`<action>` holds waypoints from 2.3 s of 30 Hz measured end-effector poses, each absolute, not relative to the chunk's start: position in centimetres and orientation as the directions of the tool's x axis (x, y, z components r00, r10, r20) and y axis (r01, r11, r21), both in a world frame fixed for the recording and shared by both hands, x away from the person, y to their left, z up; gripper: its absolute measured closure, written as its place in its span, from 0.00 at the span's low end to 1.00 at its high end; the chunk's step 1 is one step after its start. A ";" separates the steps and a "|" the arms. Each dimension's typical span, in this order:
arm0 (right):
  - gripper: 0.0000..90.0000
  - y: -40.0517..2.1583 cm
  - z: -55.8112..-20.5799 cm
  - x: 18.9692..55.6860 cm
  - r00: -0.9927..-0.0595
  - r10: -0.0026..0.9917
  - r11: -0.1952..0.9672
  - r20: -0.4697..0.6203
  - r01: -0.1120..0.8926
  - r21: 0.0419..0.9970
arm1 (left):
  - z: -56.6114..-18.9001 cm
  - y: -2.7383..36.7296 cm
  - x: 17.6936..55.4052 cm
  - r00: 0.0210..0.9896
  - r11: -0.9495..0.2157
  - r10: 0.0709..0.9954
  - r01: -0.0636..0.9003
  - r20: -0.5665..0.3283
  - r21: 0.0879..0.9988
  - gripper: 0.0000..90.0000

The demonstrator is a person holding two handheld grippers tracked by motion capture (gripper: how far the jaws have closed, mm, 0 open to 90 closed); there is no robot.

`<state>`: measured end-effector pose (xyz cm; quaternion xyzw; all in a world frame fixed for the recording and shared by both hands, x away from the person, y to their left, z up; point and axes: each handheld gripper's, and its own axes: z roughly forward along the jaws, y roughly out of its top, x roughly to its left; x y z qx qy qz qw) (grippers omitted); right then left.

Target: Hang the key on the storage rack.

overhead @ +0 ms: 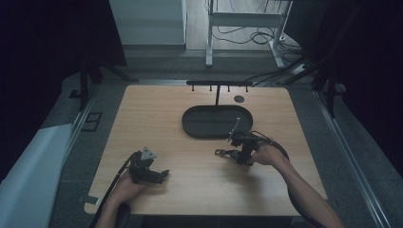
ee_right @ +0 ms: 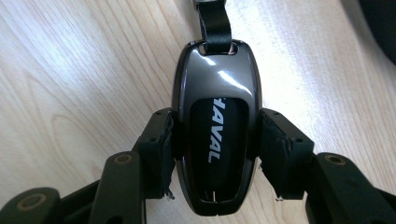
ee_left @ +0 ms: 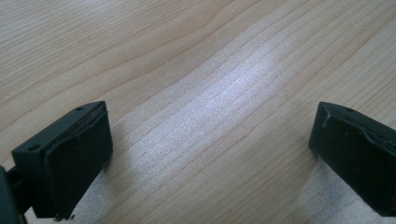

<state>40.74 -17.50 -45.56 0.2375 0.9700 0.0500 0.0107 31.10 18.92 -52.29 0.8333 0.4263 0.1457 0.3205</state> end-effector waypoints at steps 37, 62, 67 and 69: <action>0.54 -21.8 -34.5 45.7 -0.641 0.768 0.625 0.006 0.750 0.217 | -52.3 18.9 31.1 0.594 -0.430 0.804 0.616 -0.030 0.660 0.00; 0.54 -22.5 -28.6 50.1 -0.511 0.860 0.487 0.014 0.827 0.280 | -52.3 18.9 31.1 0.595 -0.432 0.803 0.617 -0.031 0.658 0.00; 0.54 -22.1 -27.5 50.8 -0.494 0.869 0.471 0.007 0.831 0.297 | -52.3 18.9 31.1 0.595 -0.432 0.803 0.617 -0.030 0.658 0.00; 0.54 -22.0 -27.1 51.1 -0.491 0.871 0.468 0.002 0.832 0.300 | -52.3 18.9 31.1 0.595 -0.432 0.803 0.616 -0.030 0.658 0.00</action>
